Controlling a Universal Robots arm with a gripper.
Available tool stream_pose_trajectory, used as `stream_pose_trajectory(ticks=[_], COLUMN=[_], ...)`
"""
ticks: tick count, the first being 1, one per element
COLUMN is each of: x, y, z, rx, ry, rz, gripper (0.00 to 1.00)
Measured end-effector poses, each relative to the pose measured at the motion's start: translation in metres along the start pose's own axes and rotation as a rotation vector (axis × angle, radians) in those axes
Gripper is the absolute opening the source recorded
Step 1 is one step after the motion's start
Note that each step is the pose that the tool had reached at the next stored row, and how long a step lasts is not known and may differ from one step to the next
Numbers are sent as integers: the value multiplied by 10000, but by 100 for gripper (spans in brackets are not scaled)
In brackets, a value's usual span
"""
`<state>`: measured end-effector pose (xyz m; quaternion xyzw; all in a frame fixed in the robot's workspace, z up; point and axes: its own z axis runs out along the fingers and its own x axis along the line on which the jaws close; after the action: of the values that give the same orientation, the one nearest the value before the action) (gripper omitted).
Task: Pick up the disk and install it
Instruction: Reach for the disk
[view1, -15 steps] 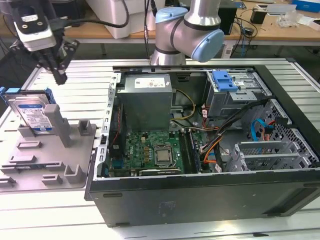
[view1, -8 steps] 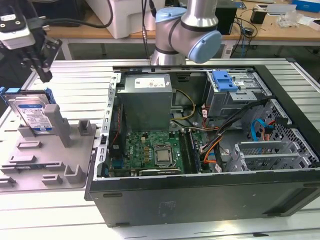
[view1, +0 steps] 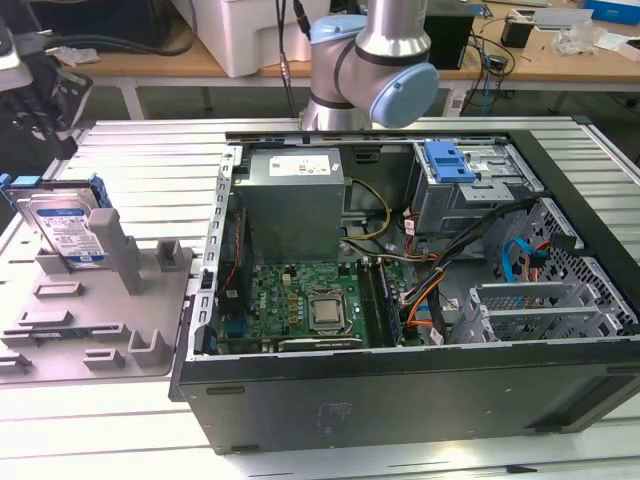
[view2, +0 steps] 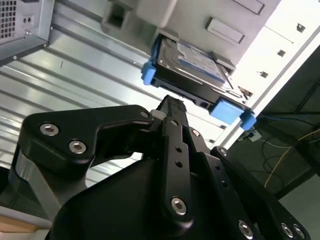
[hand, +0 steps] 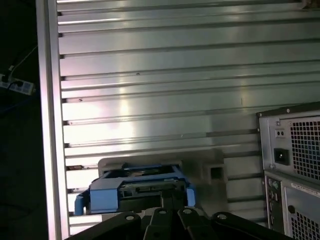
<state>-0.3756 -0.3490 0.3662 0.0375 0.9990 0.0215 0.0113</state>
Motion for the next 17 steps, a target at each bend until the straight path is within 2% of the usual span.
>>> stream_pose_trajectory(ticks=[6,7,8,17], x=[244,334,384,384], y=[76,75,74,73], z=[20,20,19,18], rx=[1,2,2,54], ry=[12,29,36,38], rz=[-1,-1,2,-5], gripper=[11,11,11,11])
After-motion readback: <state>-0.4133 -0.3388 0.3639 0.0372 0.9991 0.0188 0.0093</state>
